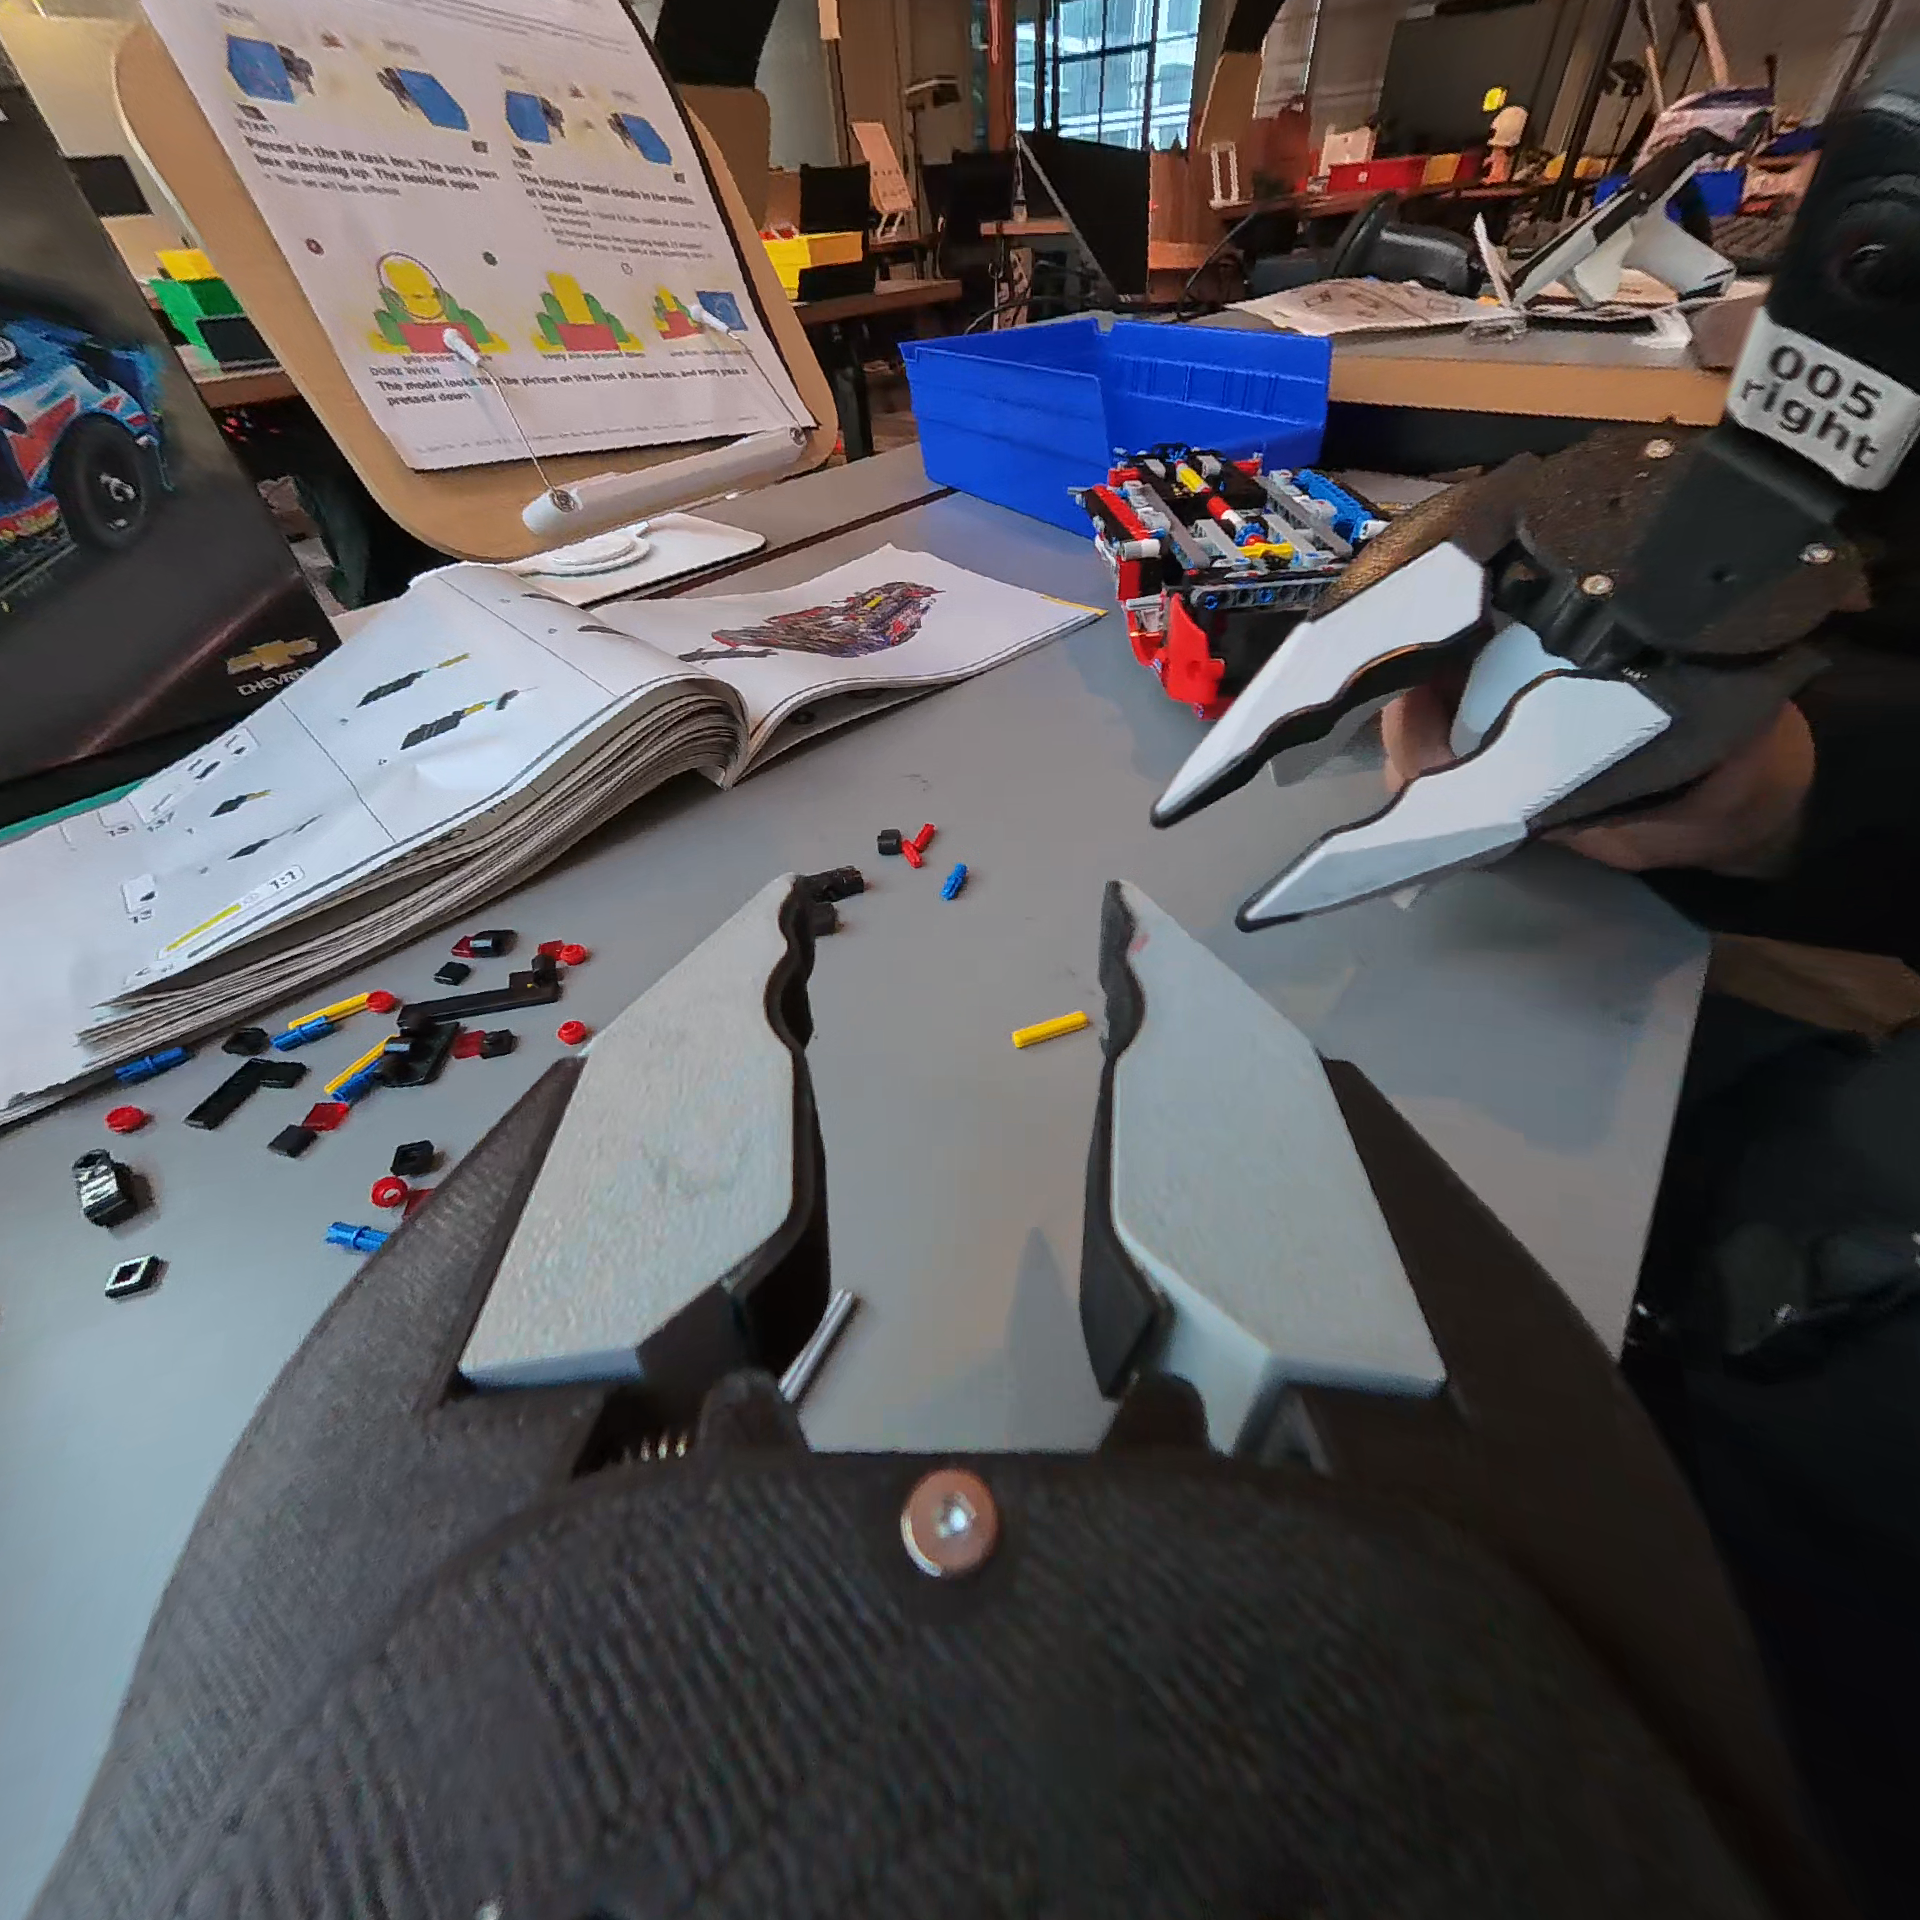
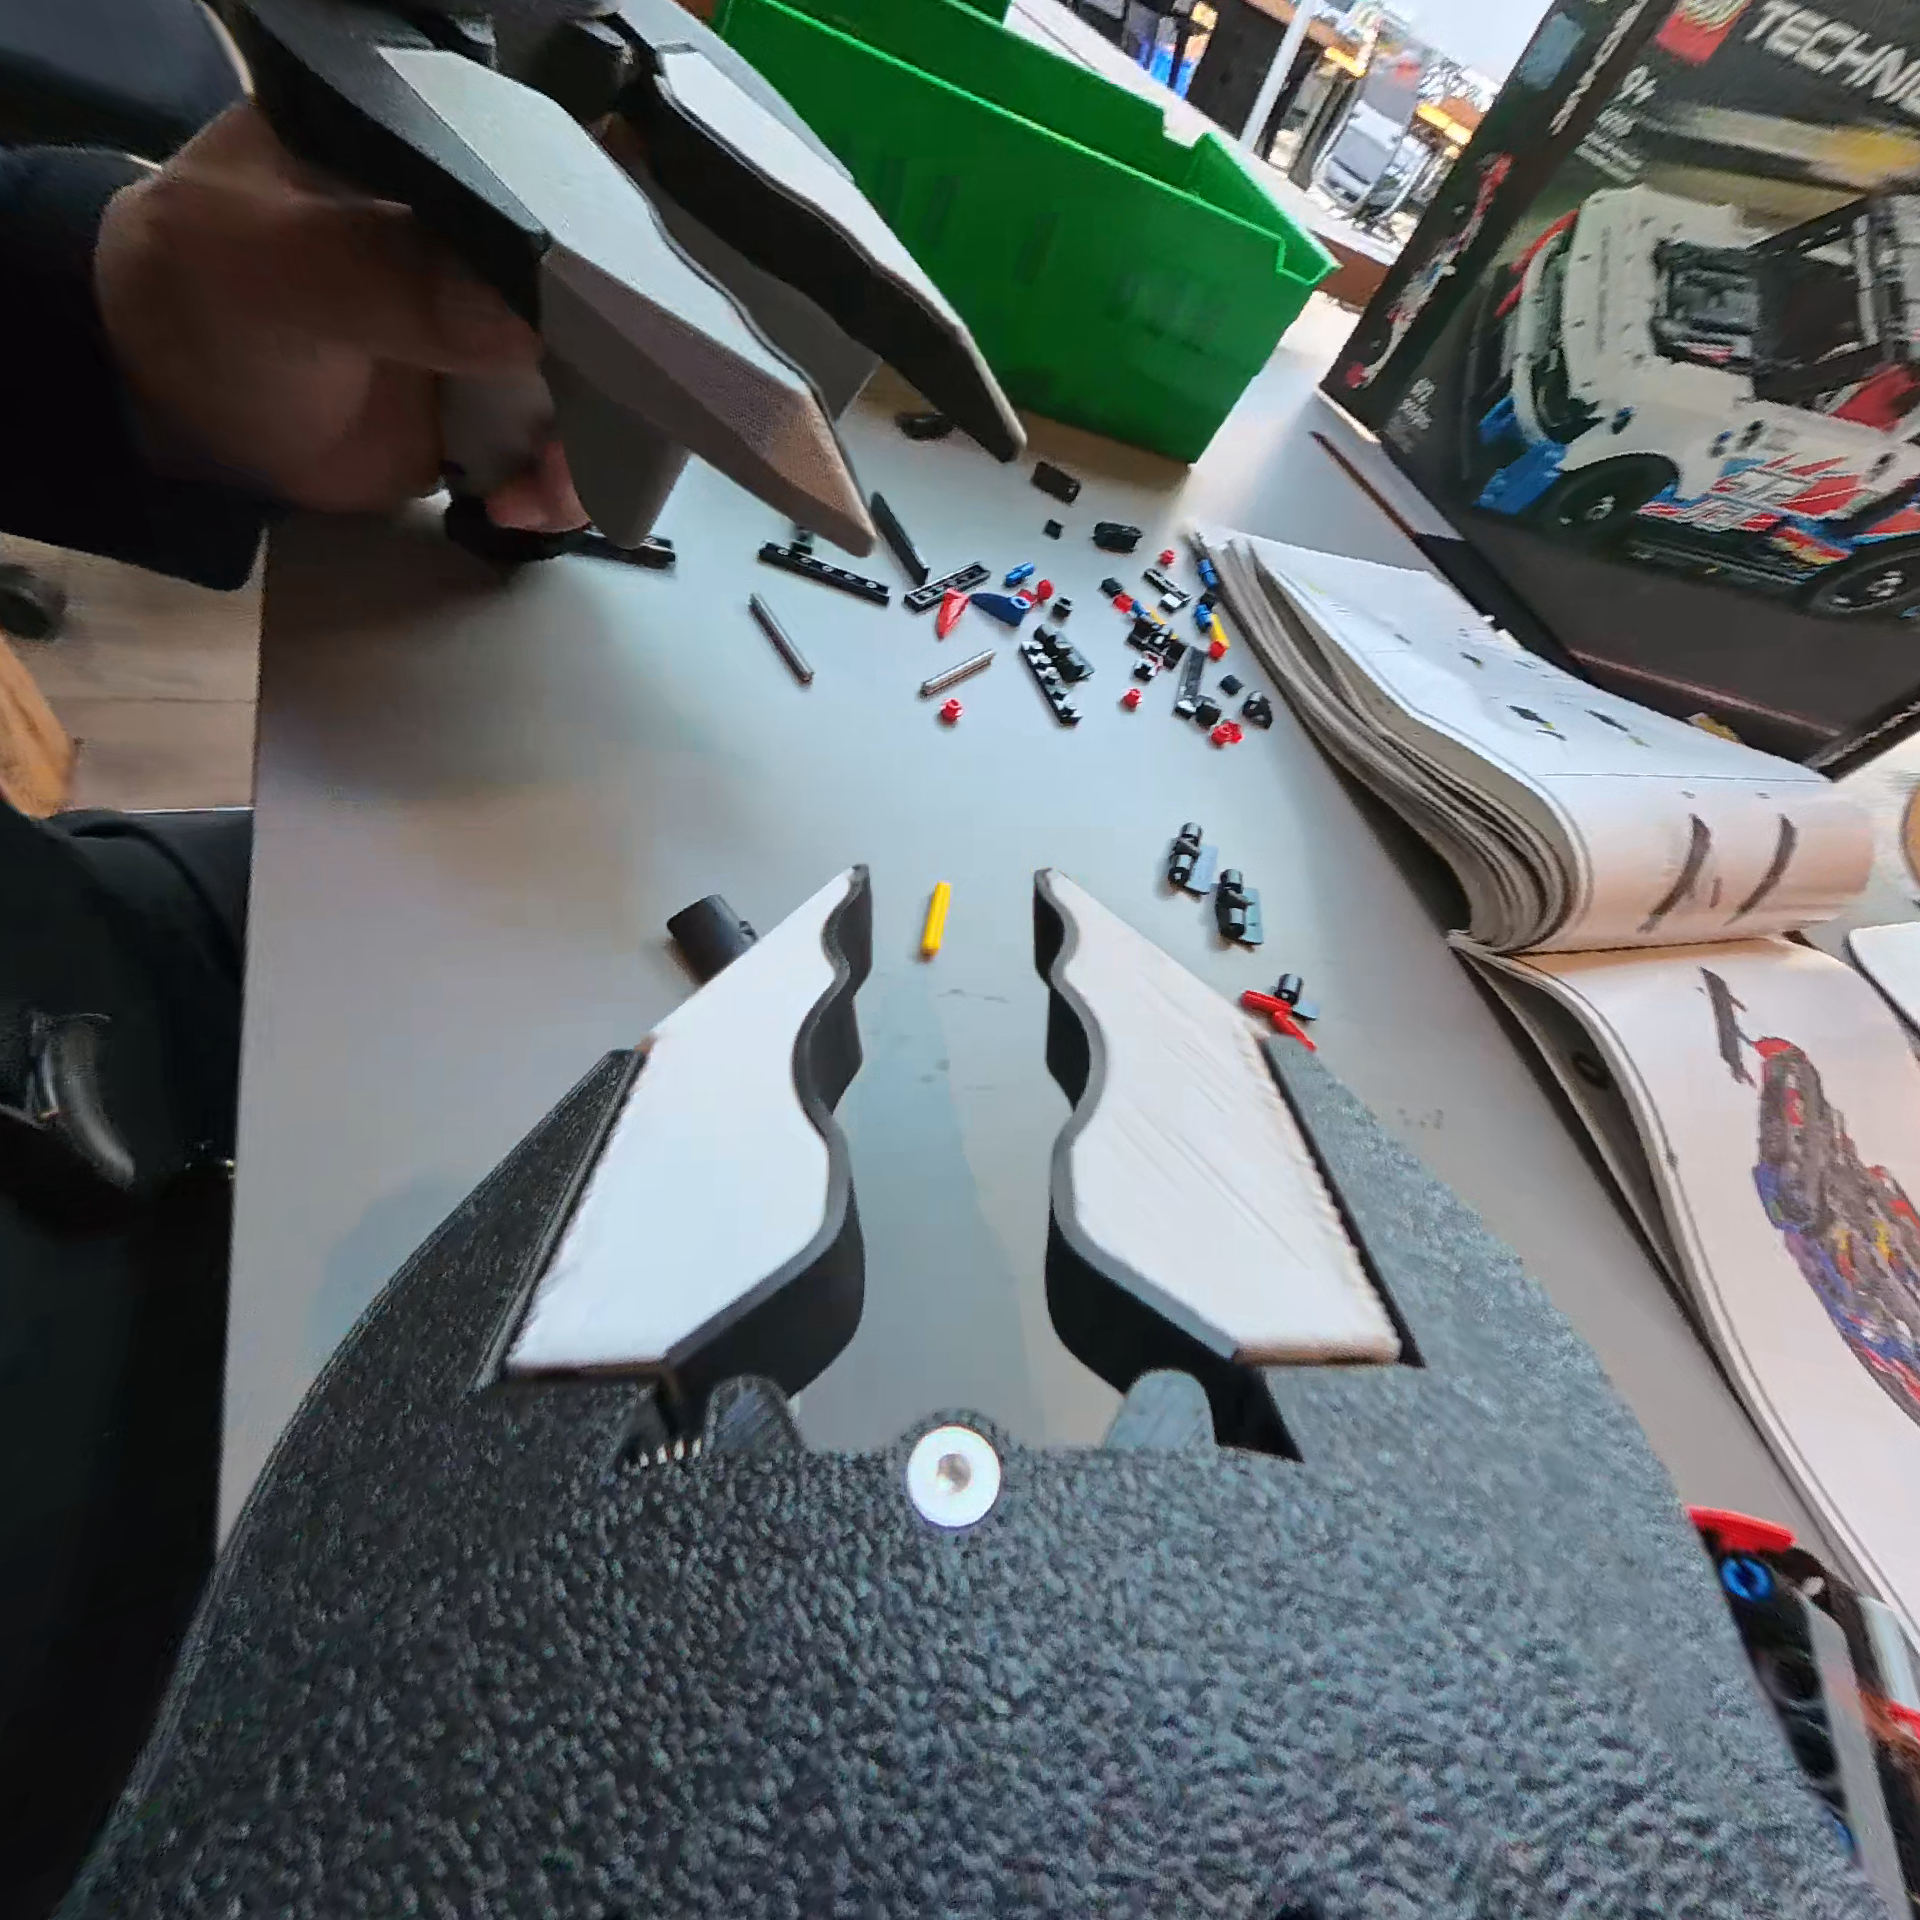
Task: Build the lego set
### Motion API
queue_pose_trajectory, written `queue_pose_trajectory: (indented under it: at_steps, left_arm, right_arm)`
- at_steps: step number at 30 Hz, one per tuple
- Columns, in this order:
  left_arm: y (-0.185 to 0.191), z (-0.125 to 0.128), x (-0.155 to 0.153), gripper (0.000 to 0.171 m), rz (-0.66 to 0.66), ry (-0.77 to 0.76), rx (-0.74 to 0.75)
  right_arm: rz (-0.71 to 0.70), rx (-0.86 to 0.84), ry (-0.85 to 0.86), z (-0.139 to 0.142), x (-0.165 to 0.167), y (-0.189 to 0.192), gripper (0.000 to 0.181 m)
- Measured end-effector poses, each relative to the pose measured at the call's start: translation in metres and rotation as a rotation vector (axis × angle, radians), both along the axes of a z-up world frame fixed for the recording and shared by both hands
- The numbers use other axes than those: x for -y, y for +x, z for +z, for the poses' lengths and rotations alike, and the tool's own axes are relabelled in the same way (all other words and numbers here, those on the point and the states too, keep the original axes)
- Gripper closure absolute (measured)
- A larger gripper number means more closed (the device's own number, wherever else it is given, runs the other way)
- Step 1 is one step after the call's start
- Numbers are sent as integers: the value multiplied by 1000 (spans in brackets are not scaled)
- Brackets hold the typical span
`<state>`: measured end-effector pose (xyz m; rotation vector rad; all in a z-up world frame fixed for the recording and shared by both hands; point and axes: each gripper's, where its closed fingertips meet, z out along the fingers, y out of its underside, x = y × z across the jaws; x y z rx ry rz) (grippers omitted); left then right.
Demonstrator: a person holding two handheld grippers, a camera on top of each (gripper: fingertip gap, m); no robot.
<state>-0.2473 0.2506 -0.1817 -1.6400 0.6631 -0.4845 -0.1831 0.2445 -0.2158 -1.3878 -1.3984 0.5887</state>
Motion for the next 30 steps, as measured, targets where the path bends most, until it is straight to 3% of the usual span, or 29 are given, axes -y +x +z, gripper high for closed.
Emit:
queue_pose_trajectory:
  at_steps: [9, 19, 24, 27, 30]
  left_arm:
    - [-5, 6, -2, 117, -28, -27, 102]
    - [-6, 4, -4, 114, -18, -38, 101]
    - [-18, -12, 5, 106, 41, -102, 1]
    - [-41, -4, 23, 110, 86, -111, 10]
    - [-84, -2, 38, 109, 177, -119, -107]
  right_arm:
    - [-98, -82, 27, 13, -17, 7, 153]
    - [-210, -164, -42, 22, -37, 21, 157]
    - [-345, -75, -162, 16, -23, 64, 150]
    - [-412, -10, -121, 34, -12, 111, 155]
    - [-502, -61, -74, 68, -11, 146, 148]
